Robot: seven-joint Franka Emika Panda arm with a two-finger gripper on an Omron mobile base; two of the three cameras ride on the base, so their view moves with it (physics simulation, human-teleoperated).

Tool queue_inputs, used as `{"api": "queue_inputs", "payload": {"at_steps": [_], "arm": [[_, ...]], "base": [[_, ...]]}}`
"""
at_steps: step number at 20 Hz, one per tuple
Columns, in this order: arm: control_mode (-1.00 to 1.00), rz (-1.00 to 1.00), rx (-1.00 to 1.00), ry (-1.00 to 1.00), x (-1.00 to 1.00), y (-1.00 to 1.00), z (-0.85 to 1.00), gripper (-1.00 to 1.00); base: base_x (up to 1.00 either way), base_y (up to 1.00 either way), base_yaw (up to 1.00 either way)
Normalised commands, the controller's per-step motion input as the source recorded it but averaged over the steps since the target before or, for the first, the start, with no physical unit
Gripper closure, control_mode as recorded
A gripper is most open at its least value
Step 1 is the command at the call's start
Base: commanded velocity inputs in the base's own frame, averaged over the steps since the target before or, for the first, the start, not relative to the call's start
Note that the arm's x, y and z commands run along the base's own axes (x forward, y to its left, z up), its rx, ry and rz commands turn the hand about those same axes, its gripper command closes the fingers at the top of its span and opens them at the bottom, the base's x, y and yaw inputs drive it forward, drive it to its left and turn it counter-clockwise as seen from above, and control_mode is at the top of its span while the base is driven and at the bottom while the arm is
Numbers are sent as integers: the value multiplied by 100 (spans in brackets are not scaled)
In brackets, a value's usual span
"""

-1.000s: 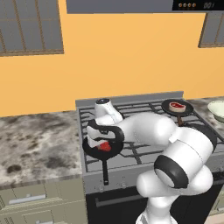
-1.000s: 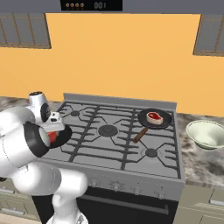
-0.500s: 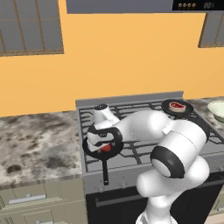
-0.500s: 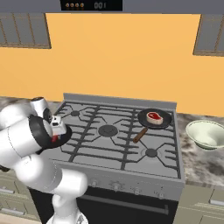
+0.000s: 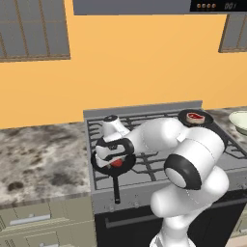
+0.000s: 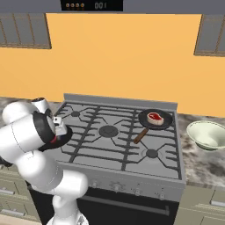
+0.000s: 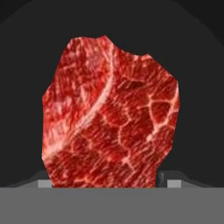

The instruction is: Place one of the steaks on the plate and the other in the bowl. Then place the bowl in the fridge.

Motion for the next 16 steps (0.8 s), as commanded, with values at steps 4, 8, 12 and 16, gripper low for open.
{"api": "queue_inputs", "payload": {"at_steps": [4,8,12,16], "arm": [[-100,0,0,0,0,0,-2,100],[-100,0,0,0,0,0,0,100],[-100,-12,0,-4,-18,-16,33,100],[-100,-33,0,-4,-33,-34,100,100]], "base": [[0,0,0],[0,0,0],[0,0,0],[0,0,0]]}}
